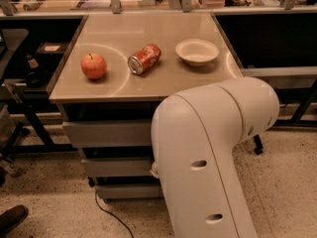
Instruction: Close middle drawer
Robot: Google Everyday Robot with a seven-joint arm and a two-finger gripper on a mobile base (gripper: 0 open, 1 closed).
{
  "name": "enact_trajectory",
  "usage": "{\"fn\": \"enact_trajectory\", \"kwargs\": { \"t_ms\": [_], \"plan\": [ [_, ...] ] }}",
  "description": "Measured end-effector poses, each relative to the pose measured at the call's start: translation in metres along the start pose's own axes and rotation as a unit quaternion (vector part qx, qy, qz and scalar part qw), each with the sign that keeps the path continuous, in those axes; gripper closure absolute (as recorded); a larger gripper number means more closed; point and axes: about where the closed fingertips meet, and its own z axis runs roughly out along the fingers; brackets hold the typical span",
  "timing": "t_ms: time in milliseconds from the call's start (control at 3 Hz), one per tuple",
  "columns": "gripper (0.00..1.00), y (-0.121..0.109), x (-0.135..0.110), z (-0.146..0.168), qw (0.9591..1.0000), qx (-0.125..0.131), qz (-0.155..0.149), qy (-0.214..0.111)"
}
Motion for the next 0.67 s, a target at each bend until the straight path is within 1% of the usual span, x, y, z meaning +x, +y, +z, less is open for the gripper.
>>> {"fn": "enact_trajectory", "kwargs": {
  "t_ms": [333,667],
  "plan": [
    [1.00,0.0014,-0.0005,0.0002,1.0000,-0.001,-0.001,-0.001],
    [1.00,0.0094,0.0076,-0.0056,0.9999,-0.014,0.005,0.004]
  ]
}}
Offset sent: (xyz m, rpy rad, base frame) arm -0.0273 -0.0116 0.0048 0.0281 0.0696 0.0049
